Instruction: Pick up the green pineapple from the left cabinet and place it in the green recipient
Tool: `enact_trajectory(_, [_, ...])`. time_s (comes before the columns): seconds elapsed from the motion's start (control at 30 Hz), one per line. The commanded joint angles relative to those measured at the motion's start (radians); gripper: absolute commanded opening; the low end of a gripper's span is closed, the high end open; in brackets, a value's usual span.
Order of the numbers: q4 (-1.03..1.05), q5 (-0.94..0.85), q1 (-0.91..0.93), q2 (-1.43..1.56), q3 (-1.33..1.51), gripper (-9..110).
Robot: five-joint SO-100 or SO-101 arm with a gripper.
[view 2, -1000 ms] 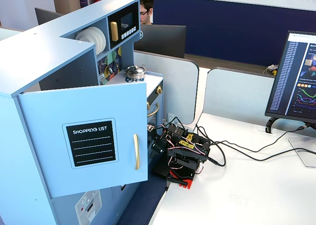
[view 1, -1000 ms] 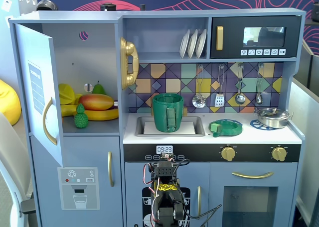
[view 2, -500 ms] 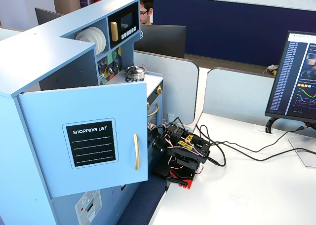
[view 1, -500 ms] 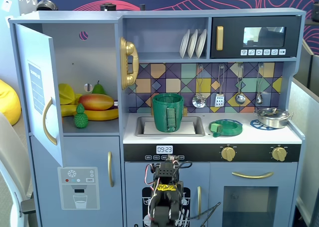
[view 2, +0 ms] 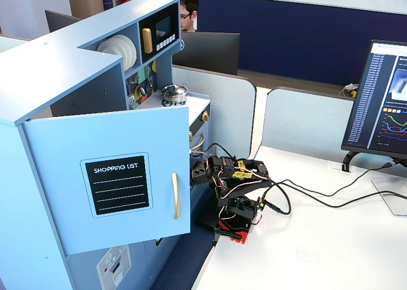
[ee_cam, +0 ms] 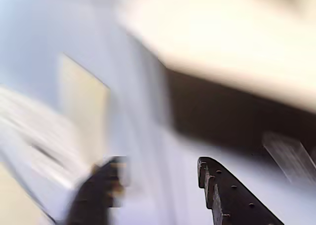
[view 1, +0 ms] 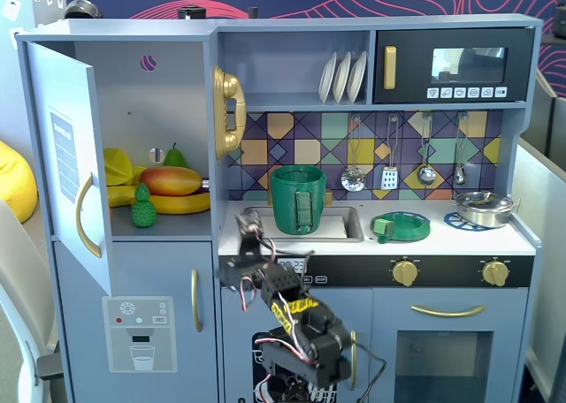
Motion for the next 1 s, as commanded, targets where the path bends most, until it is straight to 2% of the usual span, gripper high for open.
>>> enact_trajectory(0.0, [-0.1,0.014,-0.083,-0.089,-0.195,32])
enact_trajectory(0.33, [-0.291,-0.015,-0.127,-0.341,-0.382,49])
enact_trajectory(0.57, [-0.408,-0.032,-0.138,-0.537,-0.492,51])
enact_trajectory(0.97, [-0.489,-0.058,-0.144,-0.87,-0.741,52])
